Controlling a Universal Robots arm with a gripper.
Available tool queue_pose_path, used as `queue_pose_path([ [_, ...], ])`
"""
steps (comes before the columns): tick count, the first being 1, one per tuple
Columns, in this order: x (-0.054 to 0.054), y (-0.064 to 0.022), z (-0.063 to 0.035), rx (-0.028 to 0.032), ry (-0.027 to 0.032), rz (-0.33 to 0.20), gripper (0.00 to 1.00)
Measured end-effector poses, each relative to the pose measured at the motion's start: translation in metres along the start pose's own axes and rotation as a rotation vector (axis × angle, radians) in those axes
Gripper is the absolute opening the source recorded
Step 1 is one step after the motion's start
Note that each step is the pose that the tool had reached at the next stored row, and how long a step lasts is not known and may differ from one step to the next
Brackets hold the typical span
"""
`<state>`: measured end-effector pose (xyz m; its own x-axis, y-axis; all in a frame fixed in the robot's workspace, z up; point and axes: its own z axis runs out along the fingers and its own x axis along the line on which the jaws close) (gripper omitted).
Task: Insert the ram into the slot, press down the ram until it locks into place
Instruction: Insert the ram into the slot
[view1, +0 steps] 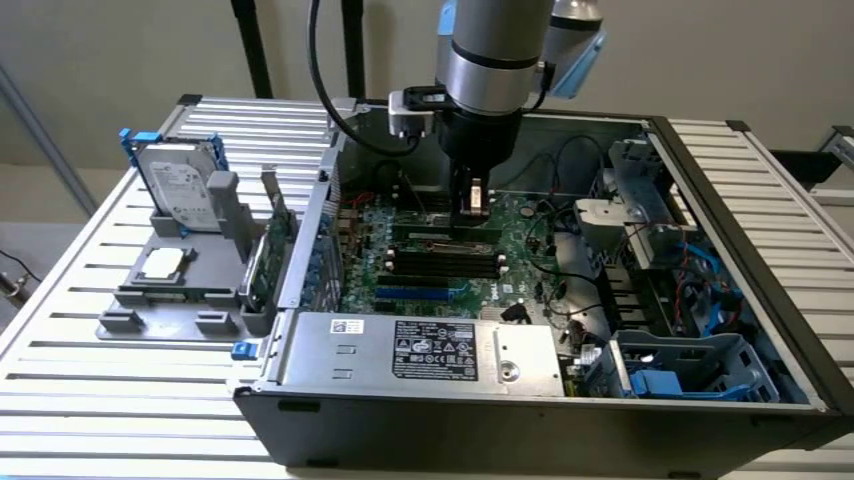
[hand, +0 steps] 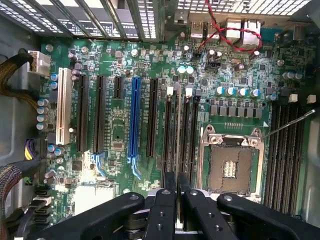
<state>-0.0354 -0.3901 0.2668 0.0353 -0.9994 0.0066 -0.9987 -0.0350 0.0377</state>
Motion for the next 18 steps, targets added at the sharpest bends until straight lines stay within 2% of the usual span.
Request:
queue_pose_path([
  [3,0.0,-0.0017,0.0041,-0.0003,0.0055,-0.001,0.13],
  [7,0.001,-0.002,0.0106,-0.0003,0.0082,0.0,0.13],
  [18,0.004,-0.0028,0.0184,-0.0003,0.0092,0.0,0.13],
])
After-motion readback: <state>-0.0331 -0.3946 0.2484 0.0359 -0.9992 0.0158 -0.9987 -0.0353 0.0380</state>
